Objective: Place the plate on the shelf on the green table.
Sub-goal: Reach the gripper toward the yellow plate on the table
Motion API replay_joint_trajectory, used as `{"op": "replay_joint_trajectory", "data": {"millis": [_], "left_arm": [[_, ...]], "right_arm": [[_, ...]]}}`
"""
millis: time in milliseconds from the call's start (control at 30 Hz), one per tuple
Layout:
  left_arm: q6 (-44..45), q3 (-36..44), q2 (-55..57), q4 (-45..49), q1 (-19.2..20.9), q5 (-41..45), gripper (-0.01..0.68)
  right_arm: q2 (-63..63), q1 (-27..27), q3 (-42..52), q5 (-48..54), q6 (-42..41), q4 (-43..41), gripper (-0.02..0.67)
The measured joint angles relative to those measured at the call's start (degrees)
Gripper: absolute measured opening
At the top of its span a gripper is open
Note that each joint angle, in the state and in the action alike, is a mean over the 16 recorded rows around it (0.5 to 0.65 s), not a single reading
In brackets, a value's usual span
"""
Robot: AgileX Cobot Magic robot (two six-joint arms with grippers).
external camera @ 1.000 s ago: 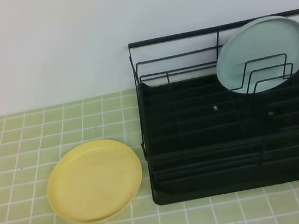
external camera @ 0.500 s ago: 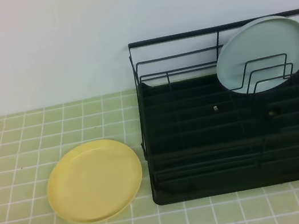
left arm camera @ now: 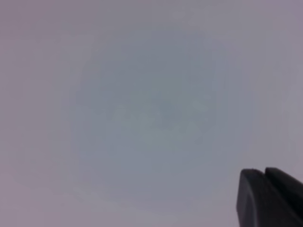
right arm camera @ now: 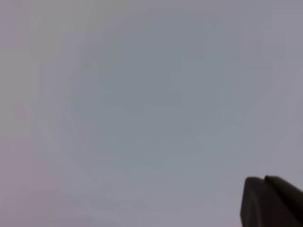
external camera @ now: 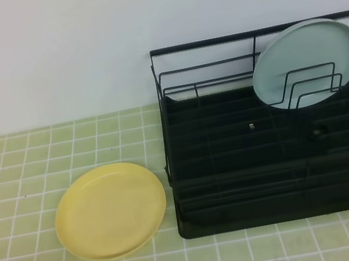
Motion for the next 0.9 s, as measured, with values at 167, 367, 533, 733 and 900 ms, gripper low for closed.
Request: {"op": "replay_joint_trajectory", "data": {"millis": [167, 367, 533, 733, 900], "left_arm": [[-3.33, 0.0, 0.0, -0.04, 0.0, 1.21, 0.0], [-6.84, -2.27, 0.0, 1.26, 0.0, 7.91, 0.0], [-8.39, -9.03, 0.65, 2.33, 0.0, 21.92, 0.0], [-8.97, -20.7, 4.53, 3.2, 0.0, 43.85, 0.0], [-9.64, -27.98, 9.82, 2.21, 0.0, 56.58, 0.0]], "right_arm": [[3.12, 0.0, -8.53, 18.11, -0.75, -1.37, -0.003], [10.7, 0.0, -14.54, 35.06, -3.43, 1.32, -0.003], [18.92, 0.0, -15.73, 41.55, -7.37, 5.39, -0.003], [26.84, 0.0, -15.74, 43.12, -11.05, 11.0, -0.003], [30.62, 0.0, -15.71, 42.64, -12.96, 15.06, -0.003]]}}
